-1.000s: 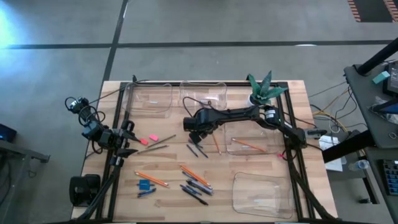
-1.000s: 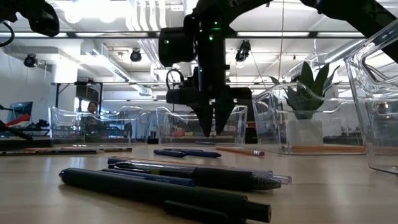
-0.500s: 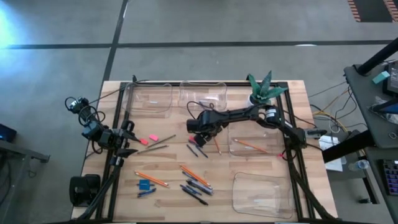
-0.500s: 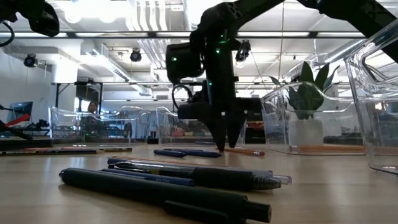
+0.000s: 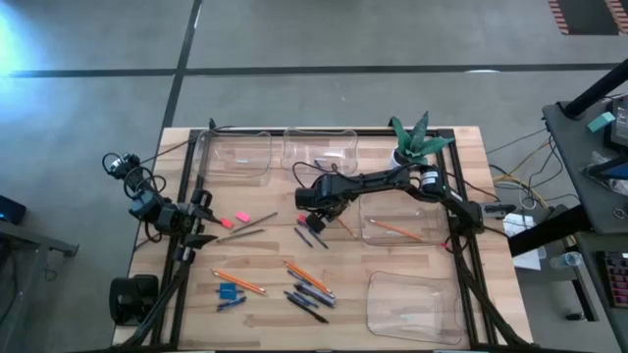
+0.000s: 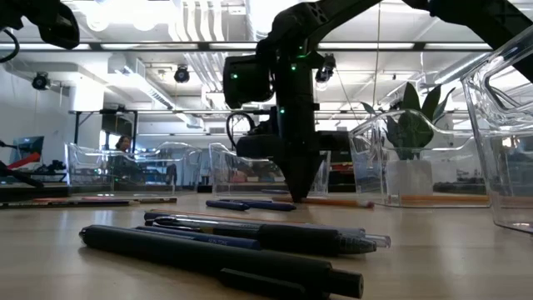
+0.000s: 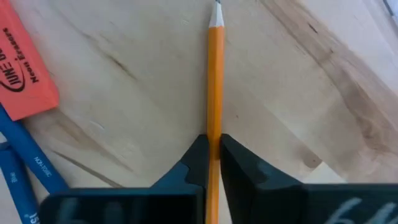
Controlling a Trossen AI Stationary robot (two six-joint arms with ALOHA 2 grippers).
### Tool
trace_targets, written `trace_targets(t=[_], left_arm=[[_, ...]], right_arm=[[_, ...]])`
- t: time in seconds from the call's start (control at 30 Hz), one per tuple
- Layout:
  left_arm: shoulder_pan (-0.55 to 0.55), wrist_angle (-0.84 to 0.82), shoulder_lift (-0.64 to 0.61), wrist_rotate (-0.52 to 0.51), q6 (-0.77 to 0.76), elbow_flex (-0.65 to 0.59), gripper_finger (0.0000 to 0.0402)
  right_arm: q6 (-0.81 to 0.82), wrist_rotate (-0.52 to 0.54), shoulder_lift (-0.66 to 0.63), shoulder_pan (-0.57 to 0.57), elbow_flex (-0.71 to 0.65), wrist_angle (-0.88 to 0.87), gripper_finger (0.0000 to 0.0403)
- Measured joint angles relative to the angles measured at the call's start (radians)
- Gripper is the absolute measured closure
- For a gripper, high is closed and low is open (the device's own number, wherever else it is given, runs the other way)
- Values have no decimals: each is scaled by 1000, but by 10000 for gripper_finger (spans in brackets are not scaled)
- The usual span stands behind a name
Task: Sort crayons/erasers/pens/pencils in bins
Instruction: Put the orange pencil into the middle transparent bin
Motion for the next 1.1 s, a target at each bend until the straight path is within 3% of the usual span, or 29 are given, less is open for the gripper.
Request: trace_targets(t=[0.47,0.8,0.93,1.1], left_arm=[[0,0,0,0,0,0,249],[0,0,0,0,0,0,249],[0,0,0,0,0,0,249],[0,0,0,0,0,0,249]], right_arm=[[-171,-36,-17,49,209,-63,388],[-337,-42,-91,97,395,-248,389],[-366,-41,-163,102,378,-285,390],[-356,-40,-303,102,251,-322,390]])
